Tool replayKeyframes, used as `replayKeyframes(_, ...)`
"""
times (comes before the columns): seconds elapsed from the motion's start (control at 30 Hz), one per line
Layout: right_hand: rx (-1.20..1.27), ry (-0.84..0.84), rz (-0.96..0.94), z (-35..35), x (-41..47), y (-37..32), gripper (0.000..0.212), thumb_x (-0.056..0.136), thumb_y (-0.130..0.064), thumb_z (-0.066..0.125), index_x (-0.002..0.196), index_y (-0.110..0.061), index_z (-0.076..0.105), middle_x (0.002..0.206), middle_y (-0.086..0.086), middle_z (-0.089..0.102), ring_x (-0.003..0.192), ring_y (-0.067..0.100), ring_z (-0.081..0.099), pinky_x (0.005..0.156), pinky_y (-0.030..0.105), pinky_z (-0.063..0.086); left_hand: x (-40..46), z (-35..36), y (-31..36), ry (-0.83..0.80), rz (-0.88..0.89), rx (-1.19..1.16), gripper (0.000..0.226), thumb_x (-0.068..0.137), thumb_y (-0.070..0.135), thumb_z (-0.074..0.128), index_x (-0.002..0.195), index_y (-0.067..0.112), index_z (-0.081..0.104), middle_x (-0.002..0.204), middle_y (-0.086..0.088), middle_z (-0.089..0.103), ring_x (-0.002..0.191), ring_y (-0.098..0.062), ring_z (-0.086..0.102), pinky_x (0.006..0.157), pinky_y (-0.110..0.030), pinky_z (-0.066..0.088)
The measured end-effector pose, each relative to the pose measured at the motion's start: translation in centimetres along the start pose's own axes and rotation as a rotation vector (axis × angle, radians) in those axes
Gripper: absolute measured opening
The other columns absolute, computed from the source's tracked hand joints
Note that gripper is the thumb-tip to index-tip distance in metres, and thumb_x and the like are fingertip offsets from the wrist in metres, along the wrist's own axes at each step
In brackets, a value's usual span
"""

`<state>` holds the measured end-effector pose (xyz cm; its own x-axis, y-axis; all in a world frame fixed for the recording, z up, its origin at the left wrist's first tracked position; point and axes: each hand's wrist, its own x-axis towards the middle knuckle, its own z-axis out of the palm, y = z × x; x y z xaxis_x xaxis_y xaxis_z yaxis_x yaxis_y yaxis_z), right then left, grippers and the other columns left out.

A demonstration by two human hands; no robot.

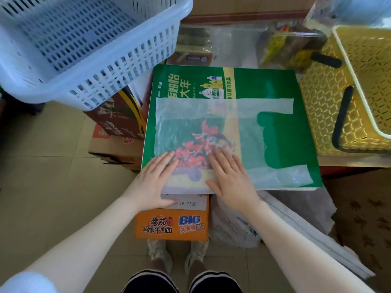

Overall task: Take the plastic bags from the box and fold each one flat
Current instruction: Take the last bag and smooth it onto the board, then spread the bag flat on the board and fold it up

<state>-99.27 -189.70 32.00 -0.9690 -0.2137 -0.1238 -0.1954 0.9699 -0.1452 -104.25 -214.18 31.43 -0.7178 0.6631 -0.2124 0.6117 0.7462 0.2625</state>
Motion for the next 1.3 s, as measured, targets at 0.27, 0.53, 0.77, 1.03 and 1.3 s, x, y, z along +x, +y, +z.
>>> replayKeyframes(0.27, -0.014, -0.033, -0.106, 0.1, -1.1, 2.2, 0.075, 0.073, -0.053, 0.059, 0.135, -0.015, 0.04, 0.145, 0.009, 0.042, 0.134, 0.026, 0.04, 0.111, 0.039, 0.024, -0.7, 0.8, -0.3, 0.184, 0.096, -0.076, 0.097, 0.053, -0.001, 0.082, 0.137, 0.02, 0.038, 0.142, -0.012, 0.039, 0.135, -0.027, 0.021, 0.113, -0.046, 0.012)
replayKeyframes(0.53, 0.162, -0.045, -0.081, -3.5, -1.8, 2.2, 0.019, 0.084, -0.024, 0.053, 0.097, -0.012, 0.061, 0.098, 0.007, 0.068, 0.091, 0.03, 0.065, 0.063, 0.033, 0.05, -1.9, -2.5, 1.2, 0.374, -0.064, -0.614, 0.038, 0.087, 0.042, 0.051, 0.095, 0.011, 0.072, 0.092, -0.002, 0.072, 0.09, -0.005, 0.061, 0.088, -0.027, 0.048)
replayKeyframes(0.77, 0.321, -0.342, 0.009, -9.6, 0.3, 0.2, 0.021, 0.1, -0.023, 0.037, 0.113, -0.013, 0.049, 0.101, 0.011, 0.061, 0.092, 0.029, 0.056, 0.072, 0.033, 0.037, -2.0, -4.9, 1.2, 0.358, -0.466, -0.963, 0.041, 0.092, 0.044, 0.044, 0.116, 0.013, 0.054, 0.109, -0.007, 0.062, 0.102, -0.008, 0.056, 0.09, -0.033, 0.044)
replayKeyframes(1.03, 0.211, -0.231, 0.187, -7.1, 4.0, 1.4, 0.014, 0.095, -0.023, 0.044, 0.084, -0.014, 0.044, 0.089, 0.012, 0.058, 0.08, 0.03, 0.054, 0.065, 0.035, 0.04, 0.5, -2.1, 0.1, 0.358, -0.565, -0.722, 0.014, 0.095, 0.027, 0.044, 0.082, 0.024, 0.048, 0.069, -0.002, 0.058, 0.057, -0.017, 0.049, 0.05, -0.03, 0.038)
replayKeyframes(1.3, 0.073, -0.047, 0.217, -4.3, 6.7, 2.3, 0.029, 0.099, -0.021, 0.033, 0.105, -0.006, 0.058, 0.11, 0.014, 0.061, 0.103, 0.032, 0.051, 0.079, 0.037, 0.034, 3.2, -3.2, 1.1, 0.412, -0.641, -0.273, 0.027, 0.09, 0.022, 0.053, 0.113, 0.009, 0.048, 0.095, -0.01, 0.062, 0.076, -0.03, 0.059, 0.058, -0.036, 0.045)
